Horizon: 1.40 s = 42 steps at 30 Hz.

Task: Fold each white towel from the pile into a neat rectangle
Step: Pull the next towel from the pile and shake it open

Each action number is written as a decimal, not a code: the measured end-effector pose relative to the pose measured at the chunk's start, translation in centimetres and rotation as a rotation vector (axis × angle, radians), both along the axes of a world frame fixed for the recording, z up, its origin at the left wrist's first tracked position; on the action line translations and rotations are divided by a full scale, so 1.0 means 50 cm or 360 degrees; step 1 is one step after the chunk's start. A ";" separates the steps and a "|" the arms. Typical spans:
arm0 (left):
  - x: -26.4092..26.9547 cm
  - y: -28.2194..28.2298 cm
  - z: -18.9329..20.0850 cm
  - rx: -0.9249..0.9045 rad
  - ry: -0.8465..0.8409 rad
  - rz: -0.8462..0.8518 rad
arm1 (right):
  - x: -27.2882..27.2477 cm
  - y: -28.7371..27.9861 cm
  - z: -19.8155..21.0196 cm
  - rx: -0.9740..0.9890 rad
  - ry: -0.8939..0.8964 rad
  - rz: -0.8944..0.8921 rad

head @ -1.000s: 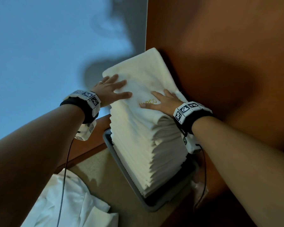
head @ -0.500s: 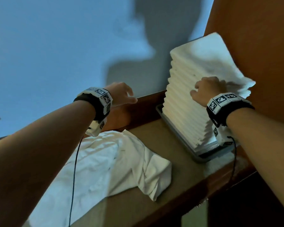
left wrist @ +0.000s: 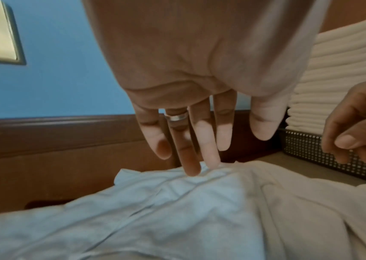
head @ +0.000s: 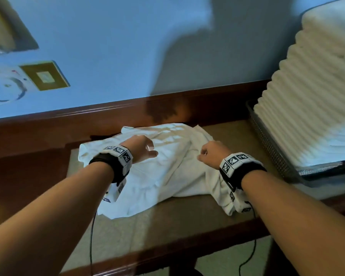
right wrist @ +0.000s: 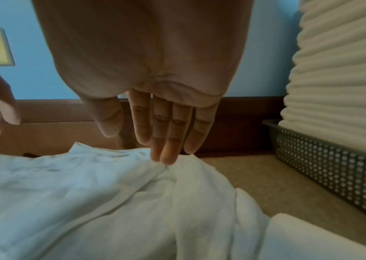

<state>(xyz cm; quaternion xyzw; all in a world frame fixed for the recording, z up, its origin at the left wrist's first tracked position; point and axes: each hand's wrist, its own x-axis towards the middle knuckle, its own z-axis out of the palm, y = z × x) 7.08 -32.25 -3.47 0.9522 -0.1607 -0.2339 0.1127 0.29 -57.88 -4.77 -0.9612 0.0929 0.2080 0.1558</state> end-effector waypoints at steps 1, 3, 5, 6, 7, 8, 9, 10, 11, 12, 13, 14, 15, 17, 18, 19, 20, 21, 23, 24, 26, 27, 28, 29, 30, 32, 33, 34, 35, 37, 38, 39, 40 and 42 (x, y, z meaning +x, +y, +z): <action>0.006 0.007 -0.021 0.0015 0.0026 0.0021 | 0.015 0.006 -0.022 0.0011 0.0006 -0.0008; 0.027 0.018 -0.055 0.0059 0.0063 0.0070 | 0.050 0.014 -0.059 0.0013 0.0026 -0.0026; 0.062 0.027 -0.084 0.0115 0.0059 0.0111 | 0.089 0.018 -0.087 0.0022 0.0027 -0.0044; 0.082 0.030 -0.098 0.0138 0.0047 0.0135 | 0.111 0.018 -0.102 0.0026 0.0022 -0.0050; 0.104 0.033 -0.112 0.0156 0.0030 0.0163 | 0.135 0.016 -0.118 0.0035 0.0013 -0.0058; 0.125 0.033 -0.127 0.0163 0.0008 0.0185 | 0.159 0.014 -0.132 0.0047 0.0010 -0.0074; 0.145 0.033 -0.144 0.0164 -0.0013 0.0207 | 0.184 0.011 -0.148 0.0064 0.0003 -0.0088; 0.165 0.032 -0.160 0.0158 -0.0037 0.0226 | 0.209 0.011 -0.160 0.0078 0.0005 -0.0109; 0.184 0.030 -0.176 0.0152 -0.0059 0.0245 | 0.232 0.011 -0.173 0.0090 0.0011 -0.0132; 0.202 0.027 -0.194 0.0154 -0.0077 0.0261 | 0.252 0.012 -0.188 0.0096 0.0024 -0.0155; 0.217 0.025 -0.212 0.0176 -0.0084 0.0270 | 0.269 0.015 -0.204 0.0103 0.0039 -0.0171; 0.231 0.024 -0.230 0.0226 -0.0085 0.0264 | 0.280 0.020 -0.218 0.0111 0.0064 -0.0181; 0.242 0.024 -0.248 0.0292 -0.0079 0.0237 | 0.287 0.025 -0.232 0.0115 0.0087 -0.0183; 0.255 0.029 -0.276 0.0410 -0.0077 0.0148 | 0.292 0.036 -0.257 0.0108 0.0122 -0.0183; 0.258 0.034 -0.287 0.0441 -0.0083 0.0122 | 0.293 0.040 -0.265 0.0110 0.0128 -0.0192; 0.260 0.040 -0.295 0.0463 -0.0091 0.0115 | 0.294 0.044 -0.272 0.0122 0.0123 -0.0205; 0.260 0.045 -0.301 0.0486 -0.0095 0.0126 | 0.297 0.047 -0.277 0.0141 0.0115 -0.0220; 0.261 0.050 -0.306 0.0502 -0.0089 0.0152 | 0.299 0.052 -0.281 0.0165 0.0098 -0.0226; 0.259 0.058 -0.309 0.0480 -0.0053 0.0195 | 0.297 0.061 -0.281 0.0189 0.0050 -0.0210; 0.256 0.063 -0.307 0.0448 -0.0045 0.0212 | 0.295 0.066 -0.275 0.0189 0.0026 -0.0191; 0.245 0.079 -0.294 0.0335 -0.0055 0.0248 | 0.287 0.074 -0.259 0.0185 -0.0015 -0.0152; 0.237 0.089 -0.283 0.0253 -0.0093 0.0258 | 0.282 0.076 -0.249 0.0181 -0.0042 -0.0139; 0.230 0.102 -0.270 0.0168 -0.0145 0.0260 | 0.275 0.077 -0.237 0.0170 -0.0066 -0.0136; 0.224 0.116 -0.253 0.0088 -0.0196 0.0252 | 0.268 0.078 -0.224 0.0155 -0.0094 -0.0141; 0.217 0.130 -0.232 0.0042 -0.0221 0.0238 | 0.261 0.079 -0.209 0.0134 -0.0119 -0.0150; 0.202 0.166 -0.183 0.0004 -0.0253 0.0209 | 0.242 0.081 -0.173 0.0083 -0.0179 -0.0169; 0.193 0.186 -0.153 -0.0014 -0.0286 0.0210 | 0.231 0.085 -0.153 0.0040 -0.0209 -0.0173; 0.181 0.208 -0.123 -0.0050 -0.0335 0.0229 | 0.219 0.090 -0.130 -0.0008 -0.0242 -0.0176; 0.168 0.232 -0.092 -0.0109 -0.0385 0.0256 | 0.206 0.098 -0.104 -0.0042 -0.0282 -0.0176; 0.130 0.279 -0.023 -0.0235 -0.0462 0.0324 | 0.174 0.125 -0.046 -0.0077 -0.0355 -0.0164; 0.107 0.305 0.012 -0.0275 -0.0510 0.0341 | 0.154 0.146 -0.012 -0.0101 -0.0375 -0.0147; 0.083 0.332 0.047 -0.0297 -0.0565 0.0328 | 0.133 0.169 0.023 -0.0129 -0.0394 -0.0127; 0.057 0.362 0.082 -0.0313 -0.0625 0.0301 | 0.110 0.194 0.059 -0.0152 -0.0423 -0.0105; 0.000 0.432 0.151 -0.0358 -0.0757 0.0268 | 0.063 0.250 0.132 -0.0175 -0.0517 -0.0046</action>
